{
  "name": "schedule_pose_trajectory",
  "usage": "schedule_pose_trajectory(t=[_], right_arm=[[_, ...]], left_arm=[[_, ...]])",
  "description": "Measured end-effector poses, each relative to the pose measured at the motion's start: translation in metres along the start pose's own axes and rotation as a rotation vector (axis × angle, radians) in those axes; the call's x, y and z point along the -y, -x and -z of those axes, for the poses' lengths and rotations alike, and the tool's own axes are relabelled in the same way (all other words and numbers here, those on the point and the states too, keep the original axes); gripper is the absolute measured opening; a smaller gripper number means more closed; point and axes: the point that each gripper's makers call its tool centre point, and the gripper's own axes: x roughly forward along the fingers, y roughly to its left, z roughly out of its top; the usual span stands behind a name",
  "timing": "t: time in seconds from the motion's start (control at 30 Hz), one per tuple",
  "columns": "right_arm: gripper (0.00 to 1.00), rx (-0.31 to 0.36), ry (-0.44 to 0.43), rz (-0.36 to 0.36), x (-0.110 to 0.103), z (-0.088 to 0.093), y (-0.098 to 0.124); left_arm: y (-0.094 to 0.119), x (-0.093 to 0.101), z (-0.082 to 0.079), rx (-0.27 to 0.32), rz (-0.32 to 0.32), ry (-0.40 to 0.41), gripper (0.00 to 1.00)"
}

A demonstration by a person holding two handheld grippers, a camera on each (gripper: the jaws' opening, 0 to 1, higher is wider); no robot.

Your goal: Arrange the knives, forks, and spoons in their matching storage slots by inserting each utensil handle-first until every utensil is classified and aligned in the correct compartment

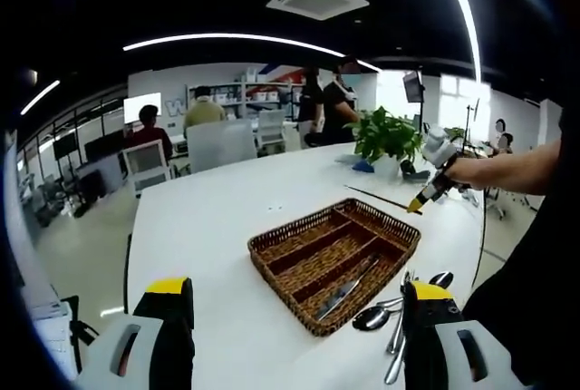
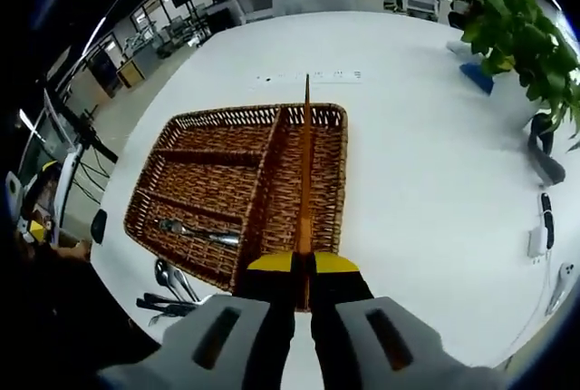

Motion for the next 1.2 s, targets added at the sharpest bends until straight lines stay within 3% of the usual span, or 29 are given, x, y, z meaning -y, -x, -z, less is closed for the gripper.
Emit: schedule_pose_trajectory(t=[0.43, 0.83, 1.2], right_arm=[[0.02, -0.066, -0.036, 0.005, -0.003, 0.027, -0.024], [0.02, -0.084, -0.065, 0.028, -0.003, 0.033, -0.034], [0.02, -0.115, -0.098, 0.066, 0.001, 0.037, -0.047]], left_arm=[[0.005, -0.014, 0.002, -0.008, -0.016, 0.003, 1.00], [0.009, -0.022, 0.004, -0.015, -0.015, -0.001, 1.00], [0.007, -0.017, 0.003, -0.004, -0.008, -0.002, 1.00]])
